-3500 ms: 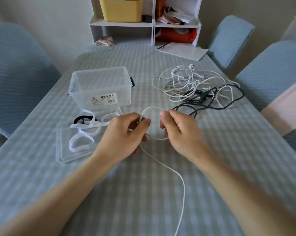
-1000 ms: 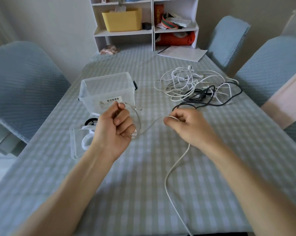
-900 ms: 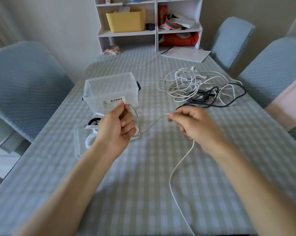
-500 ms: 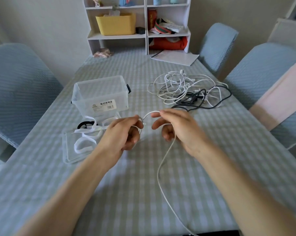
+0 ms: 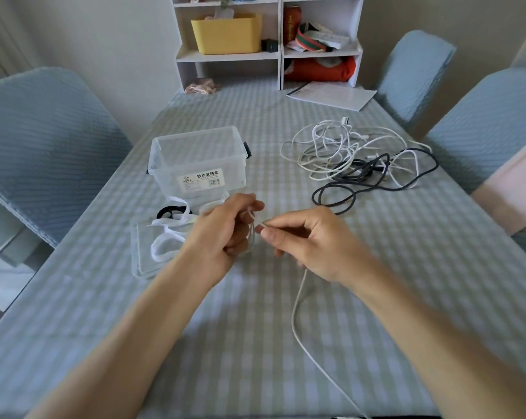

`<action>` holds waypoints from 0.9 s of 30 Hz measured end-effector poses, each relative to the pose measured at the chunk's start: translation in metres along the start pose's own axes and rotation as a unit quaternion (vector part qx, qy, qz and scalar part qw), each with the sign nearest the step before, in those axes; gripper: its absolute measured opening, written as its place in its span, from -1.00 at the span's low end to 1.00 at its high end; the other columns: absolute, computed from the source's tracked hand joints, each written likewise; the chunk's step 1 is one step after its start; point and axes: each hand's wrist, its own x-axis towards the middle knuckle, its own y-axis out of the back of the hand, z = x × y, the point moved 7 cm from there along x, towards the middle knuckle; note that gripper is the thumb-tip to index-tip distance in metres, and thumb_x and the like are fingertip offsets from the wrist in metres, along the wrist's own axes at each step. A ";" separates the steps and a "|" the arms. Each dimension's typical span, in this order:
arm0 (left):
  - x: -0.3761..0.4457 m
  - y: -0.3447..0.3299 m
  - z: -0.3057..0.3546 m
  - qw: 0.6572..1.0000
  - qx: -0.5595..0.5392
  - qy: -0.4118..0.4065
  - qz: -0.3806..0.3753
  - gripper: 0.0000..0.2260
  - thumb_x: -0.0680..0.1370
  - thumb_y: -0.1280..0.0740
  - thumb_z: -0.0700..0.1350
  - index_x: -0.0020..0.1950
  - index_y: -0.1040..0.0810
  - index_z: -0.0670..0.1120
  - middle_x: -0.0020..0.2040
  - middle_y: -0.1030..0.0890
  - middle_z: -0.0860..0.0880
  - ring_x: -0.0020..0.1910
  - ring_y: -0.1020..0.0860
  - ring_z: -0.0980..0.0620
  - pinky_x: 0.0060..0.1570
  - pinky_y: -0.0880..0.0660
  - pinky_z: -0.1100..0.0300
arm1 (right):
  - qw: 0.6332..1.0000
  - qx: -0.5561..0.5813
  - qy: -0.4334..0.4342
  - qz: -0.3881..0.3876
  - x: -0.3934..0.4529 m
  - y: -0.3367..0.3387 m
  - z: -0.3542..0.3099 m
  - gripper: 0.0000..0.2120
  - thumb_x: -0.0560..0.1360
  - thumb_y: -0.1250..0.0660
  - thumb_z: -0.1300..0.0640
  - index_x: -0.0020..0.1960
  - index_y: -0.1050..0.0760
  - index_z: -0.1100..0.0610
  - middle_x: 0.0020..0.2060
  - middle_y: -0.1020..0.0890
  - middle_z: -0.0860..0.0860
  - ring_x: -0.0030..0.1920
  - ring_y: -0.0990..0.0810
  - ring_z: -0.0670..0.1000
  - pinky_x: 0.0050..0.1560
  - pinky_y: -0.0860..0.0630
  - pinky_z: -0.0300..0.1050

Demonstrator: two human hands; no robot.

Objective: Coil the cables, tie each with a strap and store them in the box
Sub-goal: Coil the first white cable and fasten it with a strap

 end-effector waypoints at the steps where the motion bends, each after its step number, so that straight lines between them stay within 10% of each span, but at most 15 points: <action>1: 0.000 0.002 0.002 1.000 -0.028 -0.004 0.004 -0.79 0.58 -0.32 -0.12 -0.24 -0.57 -0.12 -0.41 -0.41 0.01 -0.59 -0.22 0.14 -0.60 -0.07 0.30 | 0.999 0.017 -0.030 -0.034 -0.001 -0.004 0.003 -0.85 0.56 -0.38 0.06 -0.03 -0.70 0.08 -0.43 -0.62 -0.08 -0.46 -0.51 -0.16 -0.37 -0.43 -0.31; 6: 0.007 0.011 0.014 0.978 -0.209 0.006 -0.025 -0.69 0.62 -0.17 -0.12 -0.35 -0.34 -0.05 -0.37 -0.51 -0.01 -0.45 -0.44 0.08 -0.45 -0.29 0.29 | 0.978 0.096 -0.117 -0.145 -0.007 -0.014 0.012 -0.67 0.53 -0.30 -0.08 -0.16 -0.63 0.17 -0.52 -0.43 -0.02 -0.50 -0.47 -0.03 -0.34 -0.44 -0.22; 14: -0.001 0.013 0.027 0.922 -0.367 0.014 -0.121 -0.66 0.64 -0.14 -0.09 -0.35 -0.28 -0.03 -0.58 -0.20 0.09 -0.65 -0.19 0.13 -0.40 -0.47 0.28 | 0.955 0.211 -0.207 -0.024 0.002 0.009 0.028 -0.67 0.52 -0.35 0.06 -0.35 -0.39 0.18 -0.59 -0.15 -0.05 -0.61 -0.09 -0.11 -0.45 -0.05 -0.18; 22: -0.007 0.018 0.043 0.958 -0.258 -0.068 -0.103 -0.76 0.65 -0.12 -0.08 -0.10 -0.53 -0.09 -0.54 -0.33 0.10 -0.64 -0.11 0.13 -0.55 -0.07 0.30 | 0.927 0.248 -0.280 0.005 -0.001 0.020 0.037 -0.70 0.56 -0.31 0.10 -0.33 -0.39 0.13 -0.56 -0.19 -0.07 -0.62 -0.10 -0.14 -0.55 -0.08 -0.27; 25: -0.010 0.025 0.049 0.984 0.027 -0.174 -0.017 -0.81 0.65 -0.21 -0.10 0.04 -0.60 -0.11 -0.28 -0.66 -0.01 -0.58 -0.18 0.11 -0.50 -0.18 0.30 | 0.915 0.301 -0.269 0.017 0.000 0.024 0.036 -0.80 0.57 -0.21 0.21 -0.20 -0.50 0.22 -0.52 -0.33 -0.04 -0.62 -0.15 -0.15 -0.62 -0.10 -0.31; 27: -0.015 0.015 0.046 0.945 0.222 -0.241 -0.019 -0.86 0.58 -0.32 -0.05 0.03 -0.61 -0.08 -0.14 -0.72 0.02 -0.48 -0.41 0.15 -0.42 -0.35 0.32 | 0.917 0.312 -0.244 0.039 0.003 0.027 0.036 -0.82 0.56 -0.21 0.26 -0.16 -0.54 0.25 -0.48 -0.42 -0.03 -0.61 -0.18 -0.15 -0.62 -0.09 -0.33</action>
